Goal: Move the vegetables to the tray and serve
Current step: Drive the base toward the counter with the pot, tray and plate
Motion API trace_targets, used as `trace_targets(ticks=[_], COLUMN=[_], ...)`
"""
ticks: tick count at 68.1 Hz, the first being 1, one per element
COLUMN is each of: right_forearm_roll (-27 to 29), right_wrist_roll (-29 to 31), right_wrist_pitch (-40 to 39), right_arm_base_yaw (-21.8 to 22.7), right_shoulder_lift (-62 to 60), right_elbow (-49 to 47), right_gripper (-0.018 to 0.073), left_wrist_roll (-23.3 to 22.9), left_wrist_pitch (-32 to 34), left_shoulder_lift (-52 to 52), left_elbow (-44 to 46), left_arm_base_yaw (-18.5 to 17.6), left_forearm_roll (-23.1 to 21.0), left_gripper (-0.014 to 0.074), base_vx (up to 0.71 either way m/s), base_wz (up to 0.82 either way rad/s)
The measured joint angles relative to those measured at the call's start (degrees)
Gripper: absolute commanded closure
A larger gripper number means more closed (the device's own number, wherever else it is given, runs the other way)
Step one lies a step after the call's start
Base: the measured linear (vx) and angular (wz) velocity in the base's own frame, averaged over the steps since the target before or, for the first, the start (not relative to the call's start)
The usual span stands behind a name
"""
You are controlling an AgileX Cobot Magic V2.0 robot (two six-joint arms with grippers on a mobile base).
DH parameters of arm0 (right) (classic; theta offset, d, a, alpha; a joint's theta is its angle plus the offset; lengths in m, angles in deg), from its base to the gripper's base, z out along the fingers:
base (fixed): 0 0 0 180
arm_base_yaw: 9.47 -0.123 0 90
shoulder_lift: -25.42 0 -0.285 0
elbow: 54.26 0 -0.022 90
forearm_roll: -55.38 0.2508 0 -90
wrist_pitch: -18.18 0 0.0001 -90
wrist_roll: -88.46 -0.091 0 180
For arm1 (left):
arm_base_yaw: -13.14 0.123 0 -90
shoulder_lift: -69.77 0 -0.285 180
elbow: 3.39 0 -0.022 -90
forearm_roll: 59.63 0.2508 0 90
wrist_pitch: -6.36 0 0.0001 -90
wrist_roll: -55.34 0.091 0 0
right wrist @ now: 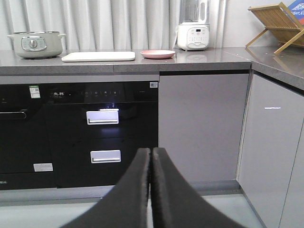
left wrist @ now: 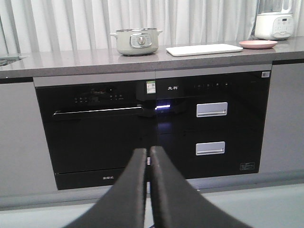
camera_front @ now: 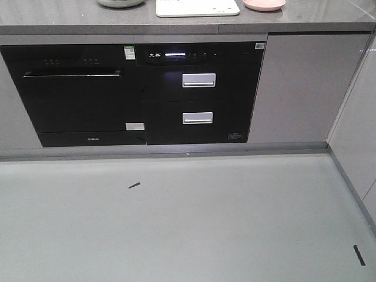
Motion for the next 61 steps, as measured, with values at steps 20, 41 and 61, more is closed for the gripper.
trace_targets(ticks=[20, 41, 61], right_forearm_roll=[0.00, 0.00, 0.00], right_wrist_roll=[0.00, 0.00, 0.00], right_wrist_pitch=[0.00, 0.00, 0.00], right_arm_base_yaw=[0.00, 0.00, 0.00], right_shoulder_lift=[0.00, 0.00, 0.00], right_elbow=[0.00, 0.00, 0.00], right_gripper=[0.0565, 0.0565, 0.0565], left_wrist_roll=[0.00, 0.00, 0.00], left_wrist_pitch=[0.00, 0.00, 0.00], left_shoulder_lift=[0.00, 0.00, 0.00], left_elbow=[0.00, 0.00, 0.00], left_arm_base_yaw=[0.00, 0.00, 0.00], left_forearm_roll=[0.00, 0.00, 0.00], left_gripper=[0.0602, 0.0602, 0.0602], base_vx=[0.15, 0.15, 0.12], base_wz=[-0.03, -0.03, -0.02])
